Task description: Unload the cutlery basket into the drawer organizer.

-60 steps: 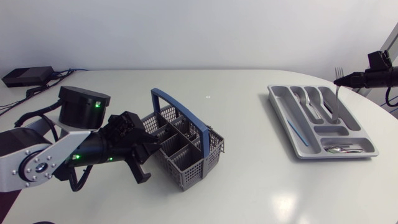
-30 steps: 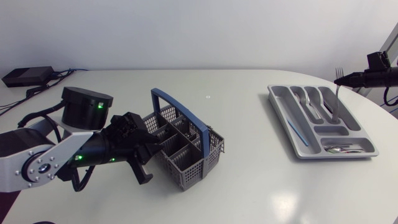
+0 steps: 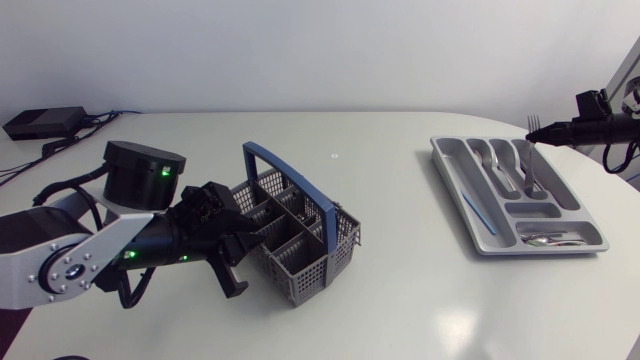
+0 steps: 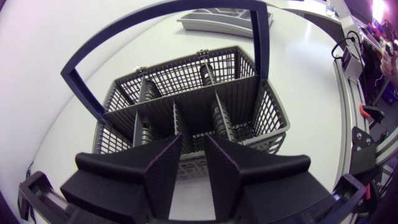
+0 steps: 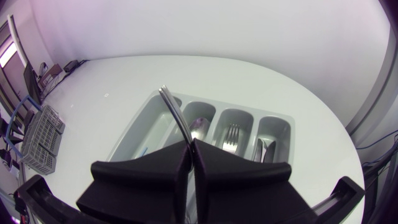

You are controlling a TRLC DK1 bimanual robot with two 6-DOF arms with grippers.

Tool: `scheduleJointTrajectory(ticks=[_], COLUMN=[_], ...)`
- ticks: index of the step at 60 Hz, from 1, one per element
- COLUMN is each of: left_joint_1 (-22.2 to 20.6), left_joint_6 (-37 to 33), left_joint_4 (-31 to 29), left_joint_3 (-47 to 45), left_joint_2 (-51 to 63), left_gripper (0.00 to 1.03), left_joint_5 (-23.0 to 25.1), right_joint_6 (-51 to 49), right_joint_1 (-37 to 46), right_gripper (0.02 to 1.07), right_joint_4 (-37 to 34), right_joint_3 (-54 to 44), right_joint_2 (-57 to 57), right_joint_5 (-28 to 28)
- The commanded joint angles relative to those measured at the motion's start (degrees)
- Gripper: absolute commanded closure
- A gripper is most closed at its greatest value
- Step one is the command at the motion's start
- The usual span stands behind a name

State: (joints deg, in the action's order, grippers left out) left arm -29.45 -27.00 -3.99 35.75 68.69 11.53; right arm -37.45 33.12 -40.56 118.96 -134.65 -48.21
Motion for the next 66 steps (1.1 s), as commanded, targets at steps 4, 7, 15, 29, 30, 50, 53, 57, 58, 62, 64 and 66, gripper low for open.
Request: scheduleJointTrajectory(ticks=[4,7,15,29,30,50,53,57,58,62,64,66], left_joint_1=[-0.52,-0.52,-0.52,-0.61,-0.61,-0.78,-0.87,-0.96,-1.05,-1.22,-1.31,-1.31], left_joint_6=[0.37,0.37,0.37,0.37,0.37,0.37,0.37,0.37,0.46,0.55,0.55,0.55], left_joint_4=[0.47,0.47,0.47,0.47,0.47,0.12,0.03,-0.05,-0.05,-0.05,-0.05,-0.05], left_joint_3=[0.38,0.29,0.29,0.29,0.29,0.38,0.38,0.46,0.46,0.46,0.46,0.46], left_joint_2=[0.92,0.84,0.84,0.75,0.75,0.40,0.40,0.31,0.22,0.13,0.05,-0.04], left_gripper=[0.74,0.74,0.74,0.74,0.74,0.74,0.74,0.74,0.74,0.74,0.74,0.74], left_joint_5=[-0.19,-0.19,-0.19,-0.19,-0.19,-0.19,-0.28,-0.28,-0.28,-0.28,-0.28,-0.37], right_joint_6=[1.59,1.86,2.30,2.56,2.47,2.65,2.38,2.12,2.12,2.12,2.03,2.03], right_joint_1=[-0.69,-0.78,-0.87,-0.69,-0.69,-0.69,-0.69,-0.78,-0.78,-0.78,-0.87,-0.87], right_gripper=[1.02,1.01,1.01,0.97,0.96,0.56,0.53,0.53,0.53,0.53,0.53,0.53], right_joint_4=[-0.84,-0.84,-1.02,-3.83,-4.09,-4.88,-4.44,-3.83,-3.65,-2.69,-2.69,-2.69], right_joint_3=[2.24,2.60,3.74,8.84,9.10,10.51,8.92,6.82,6.29,4.27,4.09,3.83], right_joint_2=[-2.99,-3.43,-4.92,-9.32,-9.58,-11.60,-10.19,-8.17,-7.65,-5.89,-5.54,-5.27], right_joint_5=[0.04,0.13,0.13,0.22,0.22,1.62,1.62,1.62,1.62,1.71,1.71,1.80])
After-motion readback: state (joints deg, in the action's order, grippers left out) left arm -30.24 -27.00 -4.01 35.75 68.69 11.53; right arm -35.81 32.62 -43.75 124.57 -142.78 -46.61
